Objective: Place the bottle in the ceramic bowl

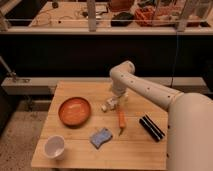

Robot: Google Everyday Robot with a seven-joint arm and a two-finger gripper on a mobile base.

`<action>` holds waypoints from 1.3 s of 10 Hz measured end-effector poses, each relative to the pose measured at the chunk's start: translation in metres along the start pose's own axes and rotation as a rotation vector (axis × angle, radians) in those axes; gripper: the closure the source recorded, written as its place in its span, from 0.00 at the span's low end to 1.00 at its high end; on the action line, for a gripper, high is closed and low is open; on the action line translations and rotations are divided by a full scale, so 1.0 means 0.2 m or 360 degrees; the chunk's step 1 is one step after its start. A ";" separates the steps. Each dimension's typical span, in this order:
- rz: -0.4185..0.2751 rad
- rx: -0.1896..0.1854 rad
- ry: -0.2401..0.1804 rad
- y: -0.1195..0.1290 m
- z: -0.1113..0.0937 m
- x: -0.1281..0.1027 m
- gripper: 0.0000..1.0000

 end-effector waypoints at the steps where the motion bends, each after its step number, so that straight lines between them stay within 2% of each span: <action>1: -0.0004 0.0000 -0.0004 0.00 0.01 -0.01 0.20; 13: -0.0014 -0.0005 -0.0069 -0.03 0.11 -0.04 0.20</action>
